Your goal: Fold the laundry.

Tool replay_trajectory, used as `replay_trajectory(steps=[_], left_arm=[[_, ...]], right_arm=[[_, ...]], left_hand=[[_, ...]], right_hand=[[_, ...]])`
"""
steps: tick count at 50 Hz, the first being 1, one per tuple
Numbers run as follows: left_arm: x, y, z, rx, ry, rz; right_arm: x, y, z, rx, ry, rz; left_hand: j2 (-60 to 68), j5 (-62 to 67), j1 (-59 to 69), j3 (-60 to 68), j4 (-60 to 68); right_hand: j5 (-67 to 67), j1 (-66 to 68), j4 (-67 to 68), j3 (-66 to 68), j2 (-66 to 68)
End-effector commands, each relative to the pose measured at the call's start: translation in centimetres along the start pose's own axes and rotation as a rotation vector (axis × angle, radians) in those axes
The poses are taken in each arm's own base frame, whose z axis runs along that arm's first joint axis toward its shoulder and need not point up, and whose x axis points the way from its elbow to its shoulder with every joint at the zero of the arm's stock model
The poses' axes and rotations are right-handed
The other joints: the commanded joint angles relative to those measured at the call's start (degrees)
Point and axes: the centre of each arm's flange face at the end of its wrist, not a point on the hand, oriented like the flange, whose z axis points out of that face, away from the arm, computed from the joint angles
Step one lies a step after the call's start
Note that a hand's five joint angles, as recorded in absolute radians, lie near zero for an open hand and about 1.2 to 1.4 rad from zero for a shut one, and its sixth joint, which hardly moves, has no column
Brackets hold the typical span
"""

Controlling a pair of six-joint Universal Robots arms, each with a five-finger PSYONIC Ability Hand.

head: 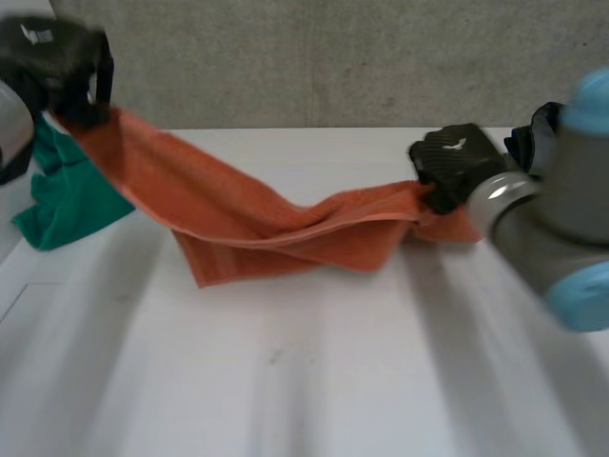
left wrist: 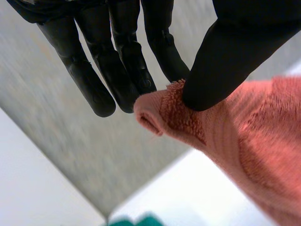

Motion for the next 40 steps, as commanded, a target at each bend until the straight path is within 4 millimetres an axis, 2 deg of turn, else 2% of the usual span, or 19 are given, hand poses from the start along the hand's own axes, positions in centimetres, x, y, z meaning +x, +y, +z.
replay_trajectory(steps=[1,3,5,7,9,11,12,14,15,18,19,22,23,26,29,33,34,36,40], left_arm=[[1.5,8.3,2.9,-0.280,0.094,0.090],[2.1,9.5,3.5,-0.306,0.115,0.083],[2.9,10.5,4.5,-0.312,0.136,0.056],[3.3,10.8,5.5,-0.292,0.132,0.037],[3.6,10.9,7.4,-0.235,0.121,-0.003],[3.5,10.4,8.5,-0.185,0.104,-0.037],[3.3,9.5,9.8,-0.119,0.088,-0.077],[2.9,7.9,10.8,-0.041,0.076,-0.109],[2.2,5.6,11.5,0.058,0.061,-0.141],[0.6,1.1,12.1,0.237,0.023,-0.182],[-0.7,-1.7,12.1,0.352,-0.014,-0.207],[-3.0,-5.8,11.3,0.521,-0.089,-0.244],[-4.2,-8.2,10.4,0.611,-0.136,-0.270],[-5.5,-10.9,8.9,0.720,-0.205,-0.308],[-5.7,-10.7,8.8,0.706,-0.242,-0.319],[-5.2,-7.3,9.2,0.565,-0.252,-0.332],[-4.7,-5.8,9.3,0.503,-0.246,-0.329],[-4.2,-4.1,9.3,0.439,-0.235,-0.331],[-2.6,2.3,9.2,0.229,-0.203,-0.318]], right_arm=[[2.7,-1.1,-3.2,-0.152,-0.127,-0.249],[2.7,-1.1,-2.6,-0.149,-0.113,-0.265],[2.4,-0.1,-0.7,-0.153,-0.096,-0.268],[2.3,0.5,0.8,-0.147,-0.071,-0.268],[2.0,1.4,2.9,-0.134,-0.038,-0.272],[1.8,1.3,4.1,-0.097,-0.007,-0.285],[2.0,0.7,5.4,-0.033,0.037,-0.303],[2.5,-0.5,6.6,0.053,0.095,-0.322],[3.5,-2.2,7.7,0.156,0.169,-0.339],[5.3,-6.0,8.6,0.349,0.309,-0.355],[6.7,-8.9,8.4,0.486,0.402,-0.357],[8.9,-13.0,7.2,0.672,0.529,-0.350],[9.9,-15.2,6.1,0.775,0.584,-0.337],[10.8,-17.3,4.4,0.861,0.581,-0.303],[10.7,-17.1,4.0,0.837,0.520,-0.295],[10.0,-15.0,4.2,0.719,0.398,-0.283],[9.6,-13.8,4.5,0.661,0.354,-0.278],[9.1,-12.4,4.8,0.596,0.306,-0.273],[6.4,-6.7,5.6,0.361,0.130,-0.279]], left_hand=[[11.5,13.9,14.1,11.6,11.3],[11.5,13.9,14.1,11.6,11.3],[11.5,13.9,14.1,11.6,11.3],[11.5,13.9,14.1,11.6,11.3],[11.5,13.9,14.1,11.6,11.3],[11.5,13.9,14.1,11.6,11.3],[11.5,13.9,14.1,11.6,11.3],[11.5,13.9,14.1,11.6,11.3],[11.5,13.9,14.1,11.6,11.3],[11.5,13.9,14.1,11.6,11.3],[11.5,13.9,14.1,11.6,11.3],[11.5,13.9,14.1,11.6,11.3],[11.5,13.9,14.1,11.6,11.3],[11.5,13.9,14.1,11.6,11.3],[11.5,13.9,14.1,11.6,11.3],[11.5,13.9,14.1,11.6,11.3],[11.5,13.9,14.1,11.6,11.3],[11.5,13.9,14.1,11.6,11.3],[11.5,13.9,14.1,11.6,11.3]], right_hand=[[13.0,15.7,11.7,12.4,12.6],[13.0,15.7,11.7,12.4,12.6],[13.0,15.7,11.7,12.4,12.6],[13.0,15.7,11.7,12.4,12.6],[13.0,15.7,11.7,12.4,12.6],[13.0,15.7,11.7,12.4,12.6],[13.0,15.7,11.7,12.4,12.6],[13.0,15.7,11.7,12.4,12.6],[13.0,15.7,11.7,12.4,12.6],[13.0,15.7,11.7,12.4,12.6],[13.0,15.7,11.7,12.4,12.6],[13.0,15.7,11.7,12.4,12.6],[13.0,15.7,11.7,12.4,12.6],[13.0,15.7,11.7,12.4,12.6],[13.0,15.7,11.7,12.4,12.6],[13.0,15.7,11.7,12.4,12.6],[13.0,15.7,11.7,12.4,12.6],[13.0,15.7,11.7,12.4,12.6],[13.0,15.7,11.7,12.4,12.6]])
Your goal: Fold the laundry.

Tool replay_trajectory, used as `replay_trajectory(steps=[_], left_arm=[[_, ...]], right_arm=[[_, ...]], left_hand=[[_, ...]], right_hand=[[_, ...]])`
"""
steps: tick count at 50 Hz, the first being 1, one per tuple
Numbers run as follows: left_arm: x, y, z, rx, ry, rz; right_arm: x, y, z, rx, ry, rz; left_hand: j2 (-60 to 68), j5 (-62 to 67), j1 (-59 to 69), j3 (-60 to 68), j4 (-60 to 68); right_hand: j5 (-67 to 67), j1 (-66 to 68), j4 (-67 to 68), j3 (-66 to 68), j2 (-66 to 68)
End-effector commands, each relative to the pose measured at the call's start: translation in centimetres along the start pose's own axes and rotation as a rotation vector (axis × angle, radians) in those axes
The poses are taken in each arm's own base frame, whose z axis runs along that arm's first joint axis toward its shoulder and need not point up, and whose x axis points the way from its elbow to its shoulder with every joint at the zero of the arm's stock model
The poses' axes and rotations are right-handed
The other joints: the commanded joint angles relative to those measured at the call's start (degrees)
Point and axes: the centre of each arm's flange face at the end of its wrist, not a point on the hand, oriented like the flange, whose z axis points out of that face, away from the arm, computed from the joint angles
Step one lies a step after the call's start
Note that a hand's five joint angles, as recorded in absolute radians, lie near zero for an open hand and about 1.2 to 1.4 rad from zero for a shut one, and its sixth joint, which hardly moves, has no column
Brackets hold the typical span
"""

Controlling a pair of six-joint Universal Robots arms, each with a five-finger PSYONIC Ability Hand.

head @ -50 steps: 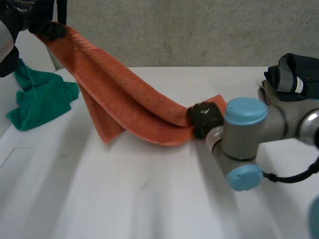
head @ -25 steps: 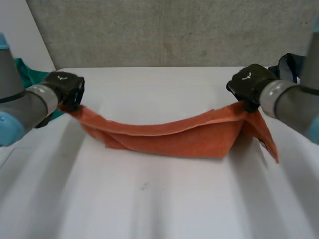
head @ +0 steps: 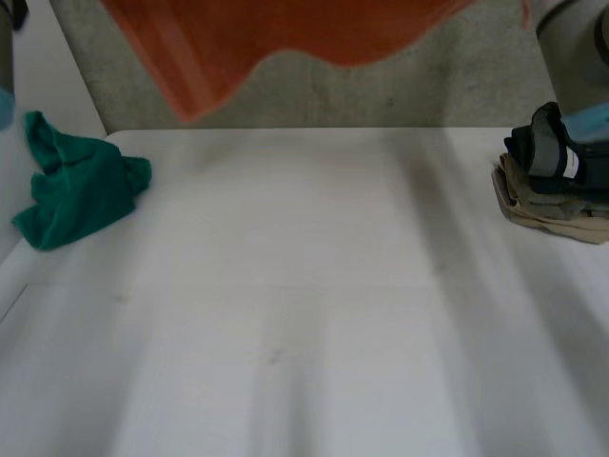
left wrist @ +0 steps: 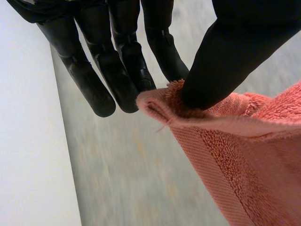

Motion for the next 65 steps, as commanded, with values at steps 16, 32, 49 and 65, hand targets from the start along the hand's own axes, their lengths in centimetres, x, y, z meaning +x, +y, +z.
replay_trajectory(steps=[16,32,49,65], left_arm=[[-3.8,23.1,-13.1,-0.781,0.058,0.145],[-3.4,16.4,-12.6,-0.701,0.167,0.219],[-3.7,16.1,-16.3,-0.733,0.369,0.347],[-3.8,16.4,-16.2,-0.738,0.357,0.333]], right_arm=[[-16.9,15.8,-16.9,-0.681,-0.571,0.020],[-11.0,13.3,-15.0,-0.752,-0.258,0.417],[-9.2,17.9,-20.5,-1.070,-0.386,0.415],[-11.2,20.5,-20.0,-0.987,-0.334,0.508]], left_hand=[[3.5,6.1,6.3,3.8,3.5],[-45.5,-42.9,-42.7,-45.2,-45.6],[-45.8,-43.3,-43.0,-45.6,-45.9],[-45.7,-43.1,-42.9,-45.4,-45.7]], right_hand=[[11.8,15.4,11.2,11.7,12.2],[-57.8,-54.3,-58.5,-57.9,-57.4],[-29.9,-26.3,-30.6,-30.0,-29.5],[-30.9,-27.4,-31.6,-31.0,-30.5]])
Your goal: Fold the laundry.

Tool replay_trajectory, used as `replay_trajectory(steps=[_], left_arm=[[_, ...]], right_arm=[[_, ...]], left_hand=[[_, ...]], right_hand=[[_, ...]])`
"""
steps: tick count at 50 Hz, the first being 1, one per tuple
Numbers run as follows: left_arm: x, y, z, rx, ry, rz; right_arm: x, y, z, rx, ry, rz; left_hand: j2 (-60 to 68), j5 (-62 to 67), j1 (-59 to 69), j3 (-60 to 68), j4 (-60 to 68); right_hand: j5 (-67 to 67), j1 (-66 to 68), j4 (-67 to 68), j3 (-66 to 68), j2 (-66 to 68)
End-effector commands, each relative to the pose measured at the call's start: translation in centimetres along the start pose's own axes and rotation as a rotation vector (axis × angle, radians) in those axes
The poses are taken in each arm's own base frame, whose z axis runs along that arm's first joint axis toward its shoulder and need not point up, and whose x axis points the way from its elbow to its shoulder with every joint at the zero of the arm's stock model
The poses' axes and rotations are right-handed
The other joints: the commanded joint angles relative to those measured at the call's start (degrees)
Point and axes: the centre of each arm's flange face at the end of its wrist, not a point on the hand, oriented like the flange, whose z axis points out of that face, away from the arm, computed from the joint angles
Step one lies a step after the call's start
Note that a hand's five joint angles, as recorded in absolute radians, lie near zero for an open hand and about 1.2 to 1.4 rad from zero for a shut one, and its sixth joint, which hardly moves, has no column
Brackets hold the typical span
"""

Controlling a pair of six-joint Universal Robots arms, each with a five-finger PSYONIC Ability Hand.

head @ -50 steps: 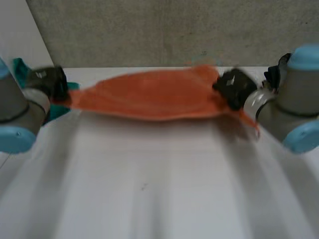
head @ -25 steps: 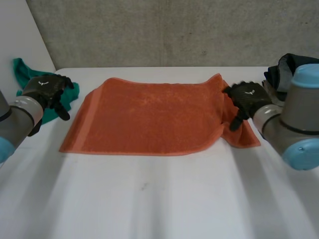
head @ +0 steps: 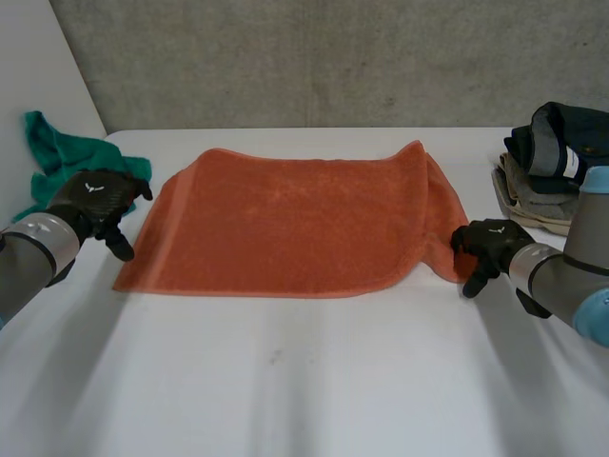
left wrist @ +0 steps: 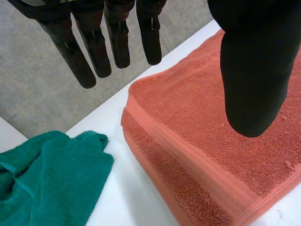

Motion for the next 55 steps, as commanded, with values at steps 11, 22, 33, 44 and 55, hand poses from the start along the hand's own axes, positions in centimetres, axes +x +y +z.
replay_trajectory(steps=[11,22,33,44,55], left_arm=[[-0.3,0.3,0.3,-0.006,-0.009,-0.010],[-0.2,0.7,0.4,-0.016,-0.006,-0.014],[-0.6,1.4,0.2,-0.044,-0.018,-0.013],[0.2,3.2,-0.1,-0.096,0.029,0.121],[1.6,5.8,1.4,-0.152,0.101,0.231]], right_arm=[[-1.2,-0.7,2.3,0.087,-0.022,0.040],[-2.3,-1.0,4.0,0.112,-0.031,0.072],[-0.5,-3.7,2.2,0.154,0.043,0.124],[1.8,-6.2,-4.5,0.097,0.072,-0.160],[3.2,-4.2,-4.6,-0.028,0.107,-0.255]], left_hand=[[0.3,1.3,-0.8,0.6,0.9],[0.1,1.1,-0.9,0.4,0.7],[0.6,1.6,-0.4,0.9,1.2],[4.1,5.1,3.1,4.5,4.7],[12.9,13.9,11.8,13.2,13.5]], right_hand=[[11.1,10.8,10.5,10.5,10.5],[21.2,20.8,20.5,20.6,20.6],[48.5,48.1,47.8,47.9,47.9],[48.5,48.1,47.8,47.9,47.9],[48.5,48.1,47.8,47.9,47.9]])
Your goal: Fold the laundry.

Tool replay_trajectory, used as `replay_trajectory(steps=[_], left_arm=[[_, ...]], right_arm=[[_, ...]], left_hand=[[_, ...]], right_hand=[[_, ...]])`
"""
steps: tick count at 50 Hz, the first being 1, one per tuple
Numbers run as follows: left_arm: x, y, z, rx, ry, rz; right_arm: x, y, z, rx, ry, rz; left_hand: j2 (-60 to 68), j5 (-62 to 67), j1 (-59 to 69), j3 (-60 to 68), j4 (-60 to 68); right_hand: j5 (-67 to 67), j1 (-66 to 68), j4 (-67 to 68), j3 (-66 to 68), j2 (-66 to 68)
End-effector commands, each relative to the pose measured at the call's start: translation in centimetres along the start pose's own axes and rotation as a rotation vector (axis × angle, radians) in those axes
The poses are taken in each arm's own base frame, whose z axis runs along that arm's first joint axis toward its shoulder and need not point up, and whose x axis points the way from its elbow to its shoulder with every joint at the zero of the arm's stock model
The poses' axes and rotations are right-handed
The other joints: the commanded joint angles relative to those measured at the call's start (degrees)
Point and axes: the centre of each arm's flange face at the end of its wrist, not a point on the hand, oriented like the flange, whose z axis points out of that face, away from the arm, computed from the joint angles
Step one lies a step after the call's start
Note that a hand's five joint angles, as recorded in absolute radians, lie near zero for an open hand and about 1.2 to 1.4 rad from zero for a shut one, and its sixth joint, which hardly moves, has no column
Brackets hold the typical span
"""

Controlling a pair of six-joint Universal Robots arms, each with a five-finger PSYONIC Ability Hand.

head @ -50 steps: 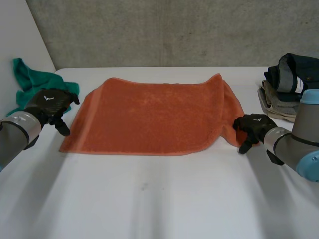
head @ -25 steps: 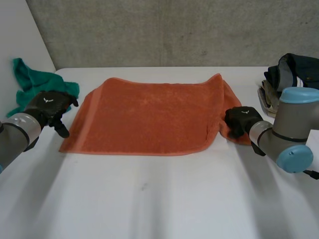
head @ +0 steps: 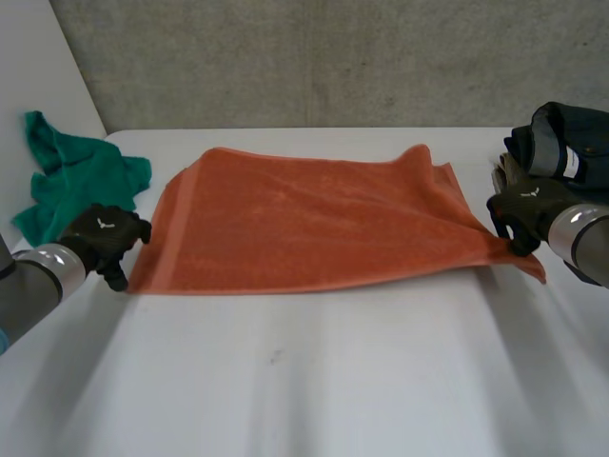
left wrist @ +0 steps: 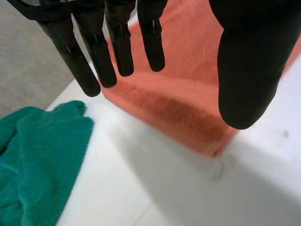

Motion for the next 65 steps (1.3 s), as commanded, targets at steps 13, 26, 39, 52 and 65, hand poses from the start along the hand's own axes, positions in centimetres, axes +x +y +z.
replay_trajectory(steps=[13,26,39,52,65], left_arm=[[1.2,1.1,2.9,-0.004,0.059,0.009],[2.7,0.8,3.6,0.013,0.090,-0.019],[3.6,1.0,4.5,-0.005,0.093,0.009],[3.1,0.3,5.8,0.019,0.055,0.037],[3.3,-0.3,6.6,0.021,0.045,0.052]], right_arm=[[-1.2,2.4,1.8,-0.020,-0.014,0.006],[-2.0,2.9,2.1,-0.014,-0.022,-0.004],[-1.8,2.9,2.3,-0.005,-0.013,-0.003],[-2.2,3.0,2.2,-0.005,-0.019,-0.006],[-2.2,3.0,2.1,-0.001,-0.017,-0.007]], left_hand=[[3.1,2.6,2.8,2.9,2.8],[3.8,3.3,3.5,3.6,3.4],[3.6,3.1,3.3,3.4,3.3],[5.8,5.3,5.5,5.6,5.4],[20.7,20.2,20.5,20.5,20.4]], right_hand=[[13.4,15.5,11.8,12.4,12.5],[13.4,15.5,11.8,12.4,12.5],[13.4,15.5,11.8,12.4,12.5],[13.4,15.5,11.8,12.4,12.5],[13.4,15.5,11.8,12.4,12.5]])
